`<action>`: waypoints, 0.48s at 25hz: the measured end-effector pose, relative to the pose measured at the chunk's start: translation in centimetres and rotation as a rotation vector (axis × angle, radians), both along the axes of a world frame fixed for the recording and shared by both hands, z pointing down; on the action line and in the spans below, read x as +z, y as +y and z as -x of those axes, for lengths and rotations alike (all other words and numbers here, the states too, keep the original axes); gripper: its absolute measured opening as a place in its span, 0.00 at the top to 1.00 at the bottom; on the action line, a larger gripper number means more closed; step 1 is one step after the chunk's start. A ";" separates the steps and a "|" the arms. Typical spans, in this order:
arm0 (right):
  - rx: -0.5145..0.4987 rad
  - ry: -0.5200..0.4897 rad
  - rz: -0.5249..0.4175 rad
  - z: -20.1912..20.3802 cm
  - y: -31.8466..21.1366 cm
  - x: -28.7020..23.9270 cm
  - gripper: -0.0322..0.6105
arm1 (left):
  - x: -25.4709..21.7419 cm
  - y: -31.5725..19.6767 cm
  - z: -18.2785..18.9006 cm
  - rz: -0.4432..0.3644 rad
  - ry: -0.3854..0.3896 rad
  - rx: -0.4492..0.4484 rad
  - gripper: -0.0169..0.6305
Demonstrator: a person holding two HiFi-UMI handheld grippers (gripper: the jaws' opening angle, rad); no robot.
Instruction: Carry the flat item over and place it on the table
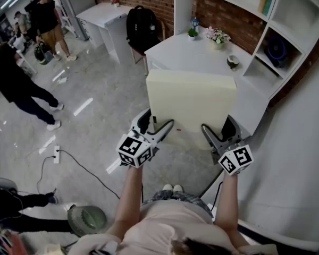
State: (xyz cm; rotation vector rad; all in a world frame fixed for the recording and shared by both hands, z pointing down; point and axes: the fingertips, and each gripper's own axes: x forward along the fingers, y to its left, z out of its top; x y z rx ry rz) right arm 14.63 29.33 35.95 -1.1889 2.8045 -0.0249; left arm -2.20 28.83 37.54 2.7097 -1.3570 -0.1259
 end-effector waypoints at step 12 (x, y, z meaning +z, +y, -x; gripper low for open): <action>0.019 0.000 0.006 0.8 -3.6 1.4 0.36 | 1.4 -3.9 0.9 0.012 0.015 0.020 0.44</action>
